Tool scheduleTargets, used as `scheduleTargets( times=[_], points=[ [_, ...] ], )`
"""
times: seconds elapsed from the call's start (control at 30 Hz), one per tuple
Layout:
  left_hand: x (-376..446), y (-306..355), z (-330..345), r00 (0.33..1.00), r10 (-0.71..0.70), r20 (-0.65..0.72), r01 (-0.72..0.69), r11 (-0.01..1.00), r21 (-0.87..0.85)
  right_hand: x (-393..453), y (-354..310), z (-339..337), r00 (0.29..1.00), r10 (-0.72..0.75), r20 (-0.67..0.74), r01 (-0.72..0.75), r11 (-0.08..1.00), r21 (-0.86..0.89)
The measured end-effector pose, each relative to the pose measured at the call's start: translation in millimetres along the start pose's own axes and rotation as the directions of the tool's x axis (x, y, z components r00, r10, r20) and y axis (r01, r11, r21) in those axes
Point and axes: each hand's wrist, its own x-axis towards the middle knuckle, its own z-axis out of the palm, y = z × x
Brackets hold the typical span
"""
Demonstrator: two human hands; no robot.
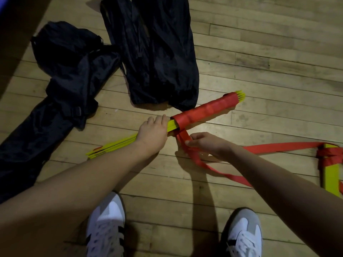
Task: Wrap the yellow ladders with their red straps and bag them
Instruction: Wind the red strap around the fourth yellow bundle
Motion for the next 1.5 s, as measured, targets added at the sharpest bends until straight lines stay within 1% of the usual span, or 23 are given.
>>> scheduleTargets(
  times=[0.07, 0.17, 0.23, 0.3, 0.33, 0.37, 0.4, 0.47, 0.53, 0.6, 0.7, 0.8, 0.83, 0.9, 0.97, 1.07, 1.23, 1.33, 1.43, 1.5],
  points=[
    [0, 2, 0, 1.0, -0.02, 0.021, 0.02, 1.0, -0.004, -3, 0, 0, 1.0, -0.009, 0.006, 0.009, 0.999, -0.053],
    [-1, 5, -2, 0.999, -0.044, 0.028, 0.043, 0.999, 0.029, -11, 8, 8, 0.999, 0.022, -0.023, -0.025, 0.994, -0.109],
    [3, 5, -4, 0.998, -0.057, 0.019, 0.056, 0.997, 0.044, -13, 14, 15, 0.994, 0.011, -0.109, -0.021, 0.995, -0.098],
    [8, 2, -4, 0.997, -0.072, 0.005, 0.071, 0.996, 0.06, -13, 16, 18, 0.972, -0.055, -0.228, 0.042, 0.997, -0.06],
    [10, 0, -4, 0.998, -0.058, -0.005, 0.058, 0.993, 0.098, -13, 14, 18, 0.958, -0.092, -0.273, 0.085, 0.996, -0.037],
    [9, -1, -3, 0.999, -0.031, -0.021, 0.034, 0.988, 0.151, -13, 13, 18, 0.943, -0.123, -0.309, 0.124, 0.992, -0.018],
    [8, -3, 1, 0.997, -0.005, -0.073, 0.02, 0.979, 0.205, -12, 11, 18, 0.928, -0.149, -0.342, 0.157, 0.988, -0.004],
    [3, -4, 9, 0.98, 0.073, -0.187, -0.025, 0.968, 0.248, -11, 11, 19, 0.911, -0.165, -0.378, 0.188, 0.982, 0.025],
    [-7, -1, 15, 0.963, 0.137, -0.231, -0.087, 0.972, 0.217, -11, 12, 23, 0.917, -0.135, -0.376, 0.162, 0.986, 0.04],
    [-18, 6, 14, 0.975, 0.138, -0.177, -0.11, 0.981, 0.161, -9, 15, 27, 0.923, -0.094, -0.373, 0.117, 0.992, 0.041],
    [-20, 15, 5, 0.996, -0.003, -0.084, 0.002, 1.0, -0.012, -9, 16, 25, 0.923, 0.002, -0.385, 0.002, 1.0, 0.01],
    [-13, 18, -5, 0.998, -0.064, 0.023, 0.067, 0.99, -0.125, -10, 14, 14, 0.942, 0.13, -0.31, -0.141, 0.99, -0.015],
    [-11, 18, -8, 0.995, -0.086, 0.053, 0.093, 0.985, -0.146, -10, 13, 12, 0.947, 0.151, -0.284, -0.162, 0.987, -0.015],
    [-11, 20, -8, 0.99, -0.116, 0.074, 0.126, 0.979, -0.158, -9, 12, 10, 0.955, 0.133, -0.265, -0.136, 0.991, 0.007],
    [-11, 22, -7, 0.988, -0.129, 0.087, 0.143, 0.974, -0.174, -7, 11, 11, 0.953, 0.062, -0.298, -0.057, 0.998, 0.025],
    [-8, 22, -6, 0.989, -0.124, 0.084, 0.136, 0.978, -0.159, -4, 8, 18, 0.94, -0.015, -0.342, 0.024, 0.999, 0.022],
    [7, 13, -11, 0.987, -0.149, 0.065, 0.157, 0.979, -0.131, -1, 0, 13, 0.944, -0.012, -0.33, 0.044, 0.995, 0.09],
    [12, 9, -15, 0.994, -0.084, -0.069, 0.084, 0.996, -0.011, -1, -8, 8, 0.962, -0.025, -0.271, 0.046, 0.996, 0.071],
    [11, 8, -14, 0.991, 0.026, -0.128, -0.012, 0.993, 0.114, -1, -7, 7, 0.977, -0.008, -0.214, 0.009, 1.0, 0.002],
    [12, 10, -12, 0.983, 0.038, -0.178, -0.013, 0.99, 0.143, 0, -3, 8, 0.975, 0.012, -0.223, -0.014, 1.0, -0.008]
  ],
)
